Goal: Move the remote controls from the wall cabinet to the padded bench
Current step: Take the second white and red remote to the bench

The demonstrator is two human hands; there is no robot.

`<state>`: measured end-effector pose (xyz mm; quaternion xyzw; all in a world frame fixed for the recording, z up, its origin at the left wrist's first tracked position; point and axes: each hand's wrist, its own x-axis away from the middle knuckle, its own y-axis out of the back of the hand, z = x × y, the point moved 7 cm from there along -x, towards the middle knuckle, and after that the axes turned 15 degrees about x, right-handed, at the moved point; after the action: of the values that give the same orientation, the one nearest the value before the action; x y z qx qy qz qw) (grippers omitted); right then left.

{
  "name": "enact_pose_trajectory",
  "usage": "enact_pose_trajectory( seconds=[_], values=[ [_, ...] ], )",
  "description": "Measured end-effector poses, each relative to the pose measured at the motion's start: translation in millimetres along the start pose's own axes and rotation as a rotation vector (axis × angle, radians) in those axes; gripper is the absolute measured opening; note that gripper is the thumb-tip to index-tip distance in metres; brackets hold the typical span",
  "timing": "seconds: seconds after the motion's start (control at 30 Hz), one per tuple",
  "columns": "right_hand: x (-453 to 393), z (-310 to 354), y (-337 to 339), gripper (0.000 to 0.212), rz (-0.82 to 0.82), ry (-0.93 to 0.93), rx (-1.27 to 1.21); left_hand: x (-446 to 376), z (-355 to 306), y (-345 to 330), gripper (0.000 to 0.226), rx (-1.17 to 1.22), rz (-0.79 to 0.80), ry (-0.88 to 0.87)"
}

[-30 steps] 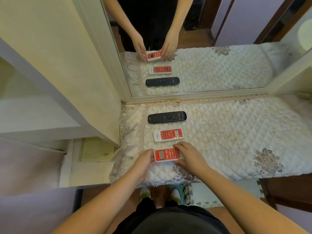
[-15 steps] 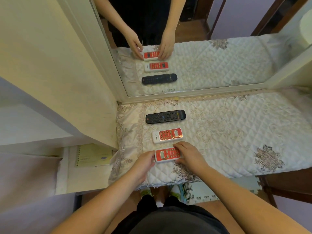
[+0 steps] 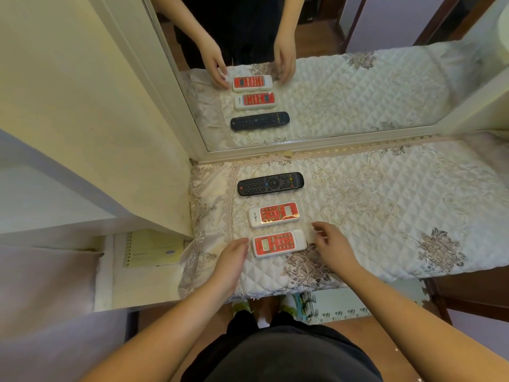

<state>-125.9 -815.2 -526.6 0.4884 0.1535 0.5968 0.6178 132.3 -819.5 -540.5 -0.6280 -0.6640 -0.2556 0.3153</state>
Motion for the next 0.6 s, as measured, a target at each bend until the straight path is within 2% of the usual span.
enact_pose_trajectory(
  seconds=[0.2, 0.33, 0.6],
  values=[
    [15.9, -5.1, -15.8, 0.046, 0.106, -0.153, -0.239, 10.8, -5.8, -9.7, 0.045, -0.152, 0.035, -0.09],
    [24.1, 2.5, -25.2, 0.046, 0.152, -0.168, -0.31, 21.4, -5.1, -23.5, 0.032, -0.162, 0.128, -0.14],
    [31.4, 2.1, -24.9, 0.045, 0.189, -0.199, -0.386, 26.9, -1.1, -29.0, 0.028, -0.156, 0.123, -0.171]
  ],
)
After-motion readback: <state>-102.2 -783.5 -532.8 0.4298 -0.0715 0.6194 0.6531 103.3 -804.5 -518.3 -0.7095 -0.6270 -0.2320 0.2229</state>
